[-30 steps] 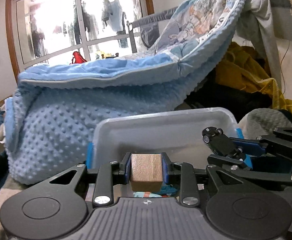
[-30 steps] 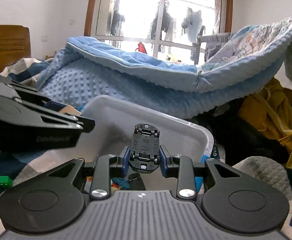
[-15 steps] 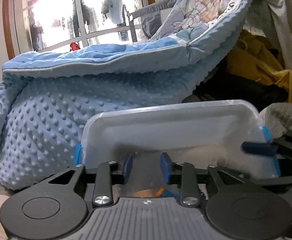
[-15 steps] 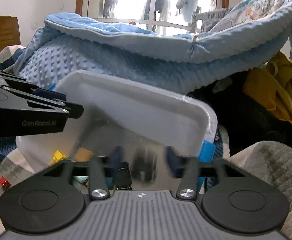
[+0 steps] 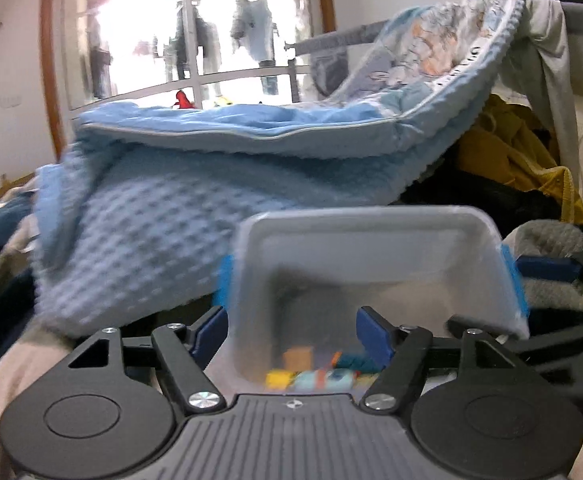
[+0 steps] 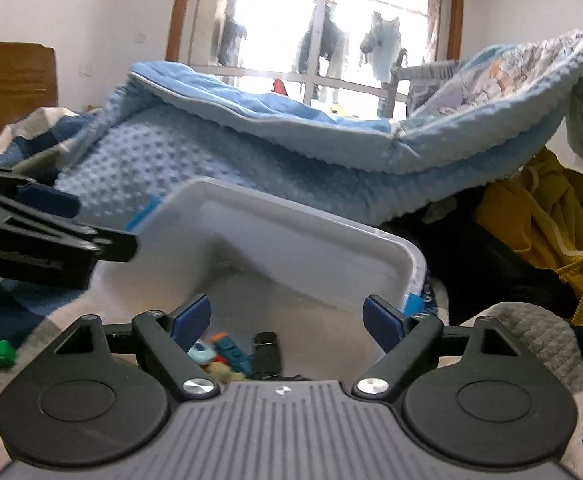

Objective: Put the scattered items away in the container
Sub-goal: 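Open both tools to drop the block and car into the bin, then move both open tools back toward the green and red bricks, then grasp the green lego brick with the left tool while the right tool grasps the red brick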

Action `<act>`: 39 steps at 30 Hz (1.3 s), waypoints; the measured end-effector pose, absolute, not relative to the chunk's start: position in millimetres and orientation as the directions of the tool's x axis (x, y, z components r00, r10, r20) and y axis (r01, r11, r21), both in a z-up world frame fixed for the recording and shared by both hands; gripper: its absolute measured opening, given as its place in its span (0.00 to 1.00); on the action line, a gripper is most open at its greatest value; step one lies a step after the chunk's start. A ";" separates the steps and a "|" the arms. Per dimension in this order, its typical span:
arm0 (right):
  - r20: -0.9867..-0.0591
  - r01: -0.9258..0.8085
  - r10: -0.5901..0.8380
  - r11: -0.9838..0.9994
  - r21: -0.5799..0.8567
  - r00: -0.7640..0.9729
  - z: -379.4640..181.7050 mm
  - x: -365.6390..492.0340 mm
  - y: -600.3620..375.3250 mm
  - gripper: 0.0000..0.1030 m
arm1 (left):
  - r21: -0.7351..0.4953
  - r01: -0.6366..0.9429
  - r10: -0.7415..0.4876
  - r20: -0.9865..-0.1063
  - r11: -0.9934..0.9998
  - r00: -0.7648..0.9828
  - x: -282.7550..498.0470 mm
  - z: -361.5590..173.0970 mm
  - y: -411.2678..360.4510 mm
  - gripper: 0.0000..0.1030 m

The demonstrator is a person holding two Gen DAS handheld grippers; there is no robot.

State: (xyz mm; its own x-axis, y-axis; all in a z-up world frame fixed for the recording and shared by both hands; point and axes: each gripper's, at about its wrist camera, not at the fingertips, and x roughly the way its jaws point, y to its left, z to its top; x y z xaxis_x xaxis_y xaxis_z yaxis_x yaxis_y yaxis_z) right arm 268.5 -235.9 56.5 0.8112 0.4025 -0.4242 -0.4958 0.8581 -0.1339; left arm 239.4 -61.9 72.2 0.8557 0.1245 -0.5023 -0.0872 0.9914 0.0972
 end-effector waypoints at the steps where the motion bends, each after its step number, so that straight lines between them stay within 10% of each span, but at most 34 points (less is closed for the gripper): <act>1: -0.417 -0.504 0.412 0.853 -0.134 0.810 58.0 260.9 -234.0 0.84 | 0.096 -0.101 0.136 -0.503 0.990 0.854 226.8 70.1 -53.8 0.74; 16: -0.522 -0.692 0.551 0.714 -0.109 0.651 8.1 191.5 -163.6 0.80 | 0.072 -0.318 0.282 -0.668 0.945 0.688 125.1 -39.5 57.8 0.75; 30: -0.579 -0.743 0.571 0.662 -0.094 0.582 -31.1 192.6 -114.4 0.77 | 0.142 -0.130 0.192 -0.723 0.981 0.664 169.2 -80.8 83.6 0.71; 34: -0.588 -0.772 0.599 0.631 -0.070 0.543 -43.2 204.1 -94.6 0.74 | 0.133 -0.076 0.149 -0.730 0.988 0.667 171.5 -85.6 82.3 0.37; 39: -0.623 -0.814 0.628 0.580 -0.023 0.466 -58.2 216.4 -65.2 0.55 | 0.130 -0.084 0.152 -0.728 0.988 0.668 168.1 -86.4 80.0 0.37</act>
State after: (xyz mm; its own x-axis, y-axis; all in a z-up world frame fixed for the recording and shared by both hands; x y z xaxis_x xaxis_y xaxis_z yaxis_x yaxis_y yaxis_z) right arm 216.3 -65.2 -58.2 0.4658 0.6282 -0.6232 -0.8140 0.5805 -0.0232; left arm 168.1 80.0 -86.4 0.6685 0.1524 -0.7279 -0.0836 0.9880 0.1300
